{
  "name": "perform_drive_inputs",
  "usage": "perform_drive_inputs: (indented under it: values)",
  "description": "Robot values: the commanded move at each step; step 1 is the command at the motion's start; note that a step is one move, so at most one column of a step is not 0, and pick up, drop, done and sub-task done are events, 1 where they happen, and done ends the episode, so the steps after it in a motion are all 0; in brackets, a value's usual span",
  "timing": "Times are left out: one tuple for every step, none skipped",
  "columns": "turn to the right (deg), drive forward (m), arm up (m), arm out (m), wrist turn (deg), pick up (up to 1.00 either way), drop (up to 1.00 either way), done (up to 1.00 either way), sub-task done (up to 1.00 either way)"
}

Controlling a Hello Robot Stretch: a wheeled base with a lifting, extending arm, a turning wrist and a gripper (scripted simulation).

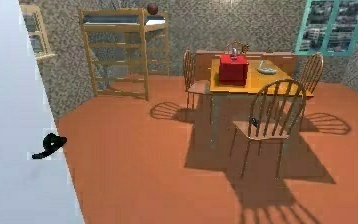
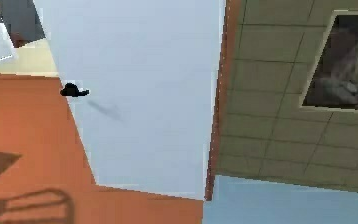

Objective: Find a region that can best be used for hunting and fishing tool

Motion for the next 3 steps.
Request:
perform_drive_inputs:
  values:
    - [0.0,1.0,0.0,0.0,0.0,0.0,0.0,0.0,0.0]
    - [-12.0,0.0,0.0,0.0,0.0,0.0,0.0,0.0,0.0]
    - [0.0,0.05,0.0,0.0,0.0,0.0,0.0,0.0,0.0]
